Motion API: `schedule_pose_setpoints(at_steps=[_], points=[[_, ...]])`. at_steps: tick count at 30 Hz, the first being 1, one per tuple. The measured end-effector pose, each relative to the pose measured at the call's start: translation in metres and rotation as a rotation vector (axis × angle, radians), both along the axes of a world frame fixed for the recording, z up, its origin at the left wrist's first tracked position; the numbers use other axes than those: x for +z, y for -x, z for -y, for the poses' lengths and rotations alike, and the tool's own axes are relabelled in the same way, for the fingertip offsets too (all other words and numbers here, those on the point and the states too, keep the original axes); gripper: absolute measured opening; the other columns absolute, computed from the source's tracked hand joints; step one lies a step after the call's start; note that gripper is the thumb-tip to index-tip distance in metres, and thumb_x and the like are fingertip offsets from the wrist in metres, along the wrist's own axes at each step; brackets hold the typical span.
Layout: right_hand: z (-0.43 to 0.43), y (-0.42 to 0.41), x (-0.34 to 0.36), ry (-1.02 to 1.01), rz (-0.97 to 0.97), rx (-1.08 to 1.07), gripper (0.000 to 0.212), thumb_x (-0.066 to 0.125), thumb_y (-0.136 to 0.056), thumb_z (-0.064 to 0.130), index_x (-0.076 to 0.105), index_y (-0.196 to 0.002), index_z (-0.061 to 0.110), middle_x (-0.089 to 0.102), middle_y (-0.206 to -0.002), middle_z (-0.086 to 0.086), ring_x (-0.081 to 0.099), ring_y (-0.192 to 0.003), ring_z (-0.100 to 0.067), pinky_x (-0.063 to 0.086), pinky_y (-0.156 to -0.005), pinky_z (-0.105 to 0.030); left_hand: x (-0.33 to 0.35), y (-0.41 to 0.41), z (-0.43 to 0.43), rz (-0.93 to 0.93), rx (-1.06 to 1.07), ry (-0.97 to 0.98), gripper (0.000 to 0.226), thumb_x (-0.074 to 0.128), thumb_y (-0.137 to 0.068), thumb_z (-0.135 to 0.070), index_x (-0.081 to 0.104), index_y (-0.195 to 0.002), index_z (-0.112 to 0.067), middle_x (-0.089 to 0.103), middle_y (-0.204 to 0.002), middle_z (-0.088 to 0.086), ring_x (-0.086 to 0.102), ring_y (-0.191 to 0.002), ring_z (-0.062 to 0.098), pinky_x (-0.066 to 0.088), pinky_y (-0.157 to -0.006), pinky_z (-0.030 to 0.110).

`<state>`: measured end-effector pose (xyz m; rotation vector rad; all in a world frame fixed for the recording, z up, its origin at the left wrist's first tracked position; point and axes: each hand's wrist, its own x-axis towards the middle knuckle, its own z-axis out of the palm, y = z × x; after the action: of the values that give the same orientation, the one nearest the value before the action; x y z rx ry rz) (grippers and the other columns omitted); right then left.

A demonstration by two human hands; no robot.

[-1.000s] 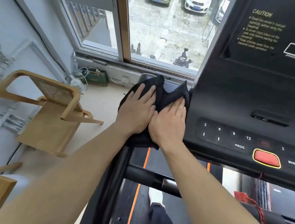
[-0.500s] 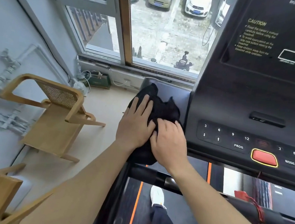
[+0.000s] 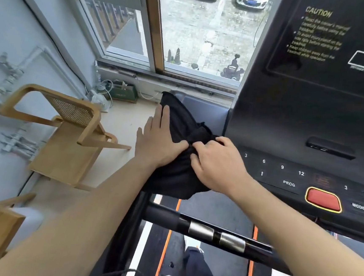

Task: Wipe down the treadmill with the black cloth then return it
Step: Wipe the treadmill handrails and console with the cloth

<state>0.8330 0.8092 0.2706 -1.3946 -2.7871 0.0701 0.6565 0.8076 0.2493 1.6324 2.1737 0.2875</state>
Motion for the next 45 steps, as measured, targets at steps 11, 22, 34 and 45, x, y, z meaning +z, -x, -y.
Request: schedule_pose_setpoints(at_steps=[11, 22, 34, 45], points=[[-0.057, 0.029, 0.008, -0.08, 0.173, -0.028, 0.024, 0.075, -0.06, 0.003, 0.061, -0.074, 0.015, 0.061, -0.075, -0.005, 0.059, -0.068, -0.028, 0.028, -0.059, -0.033, 0.005, -0.025, -0.019, -0.031, 0.237, 0.012, 0.101, 0.072, -0.075, -0.041, 0.009, -0.151, -0.022, 0.031, -0.147, 0.013, 0.043, -0.125, 0.039, 0.042, -0.095, 0.052], [-0.102, 0.033, 0.0, -0.301, 0.071, 0.402, 0.021, 0.072, -0.063, 0.002, 0.059, -0.074, 0.014, 0.057, -0.064, -0.002, 0.054, -0.056, -0.027, 0.029, -0.056, -0.032, 0.002, -0.027, -0.015, -0.085, 0.245, -0.016, 0.101, 0.073, -0.077, -0.041, 0.01, -0.153, -0.019, 0.032, -0.149, 0.012, 0.044, -0.126, 0.039, 0.041, -0.097, 0.051], [-0.072, 0.026, 0.009, -0.2, 0.181, -0.07, 0.032, 0.073, -0.062, 0.005, 0.045, -0.065, 0.022, 0.06, -0.059, 0.002, 0.057, -0.062, -0.027, 0.024, -0.061, -0.033, 0.003, -0.017, -0.051, -0.21, -0.079, -0.082, 0.079, 0.068, -0.082, -0.033, 0.027, -0.149, -0.024, 0.007, -0.166, 0.01, 0.011, -0.15, 0.034, 0.034, -0.109, 0.062], [-0.031, 0.017, -0.009, -0.198, -0.032, 0.065, 0.01, 0.06, -0.072, 0.003, 0.063, -0.068, 0.012, 0.062, -0.066, -0.006, 0.058, -0.068, -0.031, 0.041, -0.058, -0.037, 0.001, -0.003, 0.016, 0.029, -0.209, -0.322, 0.054, 0.057, -0.087, -0.027, 0.053, -0.14, -0.021, 0.044, -0.155, -0.001, 0.035, -0.145, 0.022, 0.034, -0.112, 0.053]])
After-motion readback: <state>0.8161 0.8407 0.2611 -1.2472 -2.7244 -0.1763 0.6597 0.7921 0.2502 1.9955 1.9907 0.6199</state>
